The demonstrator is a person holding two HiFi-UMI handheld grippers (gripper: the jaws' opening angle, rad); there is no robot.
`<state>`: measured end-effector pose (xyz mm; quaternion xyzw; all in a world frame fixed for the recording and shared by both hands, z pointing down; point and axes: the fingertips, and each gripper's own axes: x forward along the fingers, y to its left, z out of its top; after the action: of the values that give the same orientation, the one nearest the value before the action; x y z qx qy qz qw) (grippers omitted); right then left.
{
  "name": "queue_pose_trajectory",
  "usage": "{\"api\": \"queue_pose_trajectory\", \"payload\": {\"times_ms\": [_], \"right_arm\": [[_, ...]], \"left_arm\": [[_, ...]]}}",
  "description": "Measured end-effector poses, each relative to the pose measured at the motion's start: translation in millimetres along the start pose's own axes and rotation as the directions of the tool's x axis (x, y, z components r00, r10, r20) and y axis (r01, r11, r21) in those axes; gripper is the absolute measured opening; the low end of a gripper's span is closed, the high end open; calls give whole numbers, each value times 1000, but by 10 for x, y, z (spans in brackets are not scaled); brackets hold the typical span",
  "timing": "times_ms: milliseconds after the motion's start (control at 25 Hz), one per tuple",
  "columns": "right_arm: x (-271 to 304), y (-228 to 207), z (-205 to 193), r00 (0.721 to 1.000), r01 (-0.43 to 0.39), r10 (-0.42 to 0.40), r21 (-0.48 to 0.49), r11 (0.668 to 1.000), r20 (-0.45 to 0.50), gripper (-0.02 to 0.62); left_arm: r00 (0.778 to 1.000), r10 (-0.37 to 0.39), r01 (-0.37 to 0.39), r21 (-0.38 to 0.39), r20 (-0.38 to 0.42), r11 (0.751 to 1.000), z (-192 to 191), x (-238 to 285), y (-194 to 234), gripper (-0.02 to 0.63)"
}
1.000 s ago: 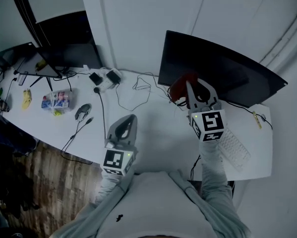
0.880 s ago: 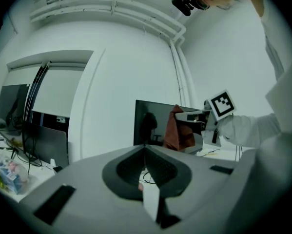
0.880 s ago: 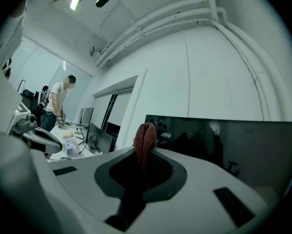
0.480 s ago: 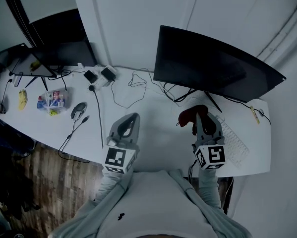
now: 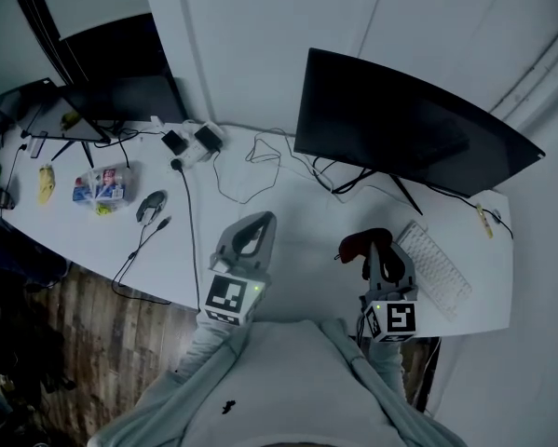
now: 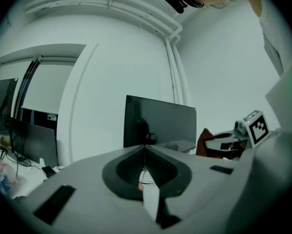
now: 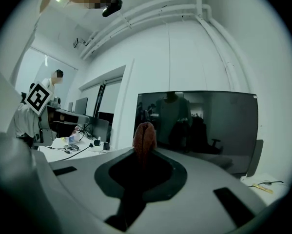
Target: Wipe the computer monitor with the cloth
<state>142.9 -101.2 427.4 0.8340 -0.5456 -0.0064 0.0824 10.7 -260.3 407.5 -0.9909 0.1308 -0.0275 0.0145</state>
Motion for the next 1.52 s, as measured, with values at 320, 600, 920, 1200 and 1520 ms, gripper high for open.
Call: {"api": "queue_pose_trajectory", "payload": {"times_ms": [320, 600, 920, 1200, 1520], "right_arm": [[36, -67, 80, 999, 20, -20, 18, 1000, 25, 35], [47, -92, 72, 999, 27, -28, 50, 998, 33, 35], [87, -69, 68, 1000, 16, -17, 58, 998, 20, 35], [144, -54, -25, 1000, 0, 0, 77, 997, -2, 35], [166, -24, 2, 1000, -20, 20, 71, 997, 5, 35]], "left_arm": [[1000, -17, 17, 18, 6, 1000, 7, 70, -2, 21], [1000, -13, 13, -4, -2, 1000, -24, 75, 5, 21], [1000, -15, 15, 0, -5, 1000, -53, 87, 23, 21], [1000, 5, -5, 1, -14, 1000, -94, 80, 94, 21], [1000, 16, -16, -3, -21, 1000, -121, 68, 117, 21]]}}
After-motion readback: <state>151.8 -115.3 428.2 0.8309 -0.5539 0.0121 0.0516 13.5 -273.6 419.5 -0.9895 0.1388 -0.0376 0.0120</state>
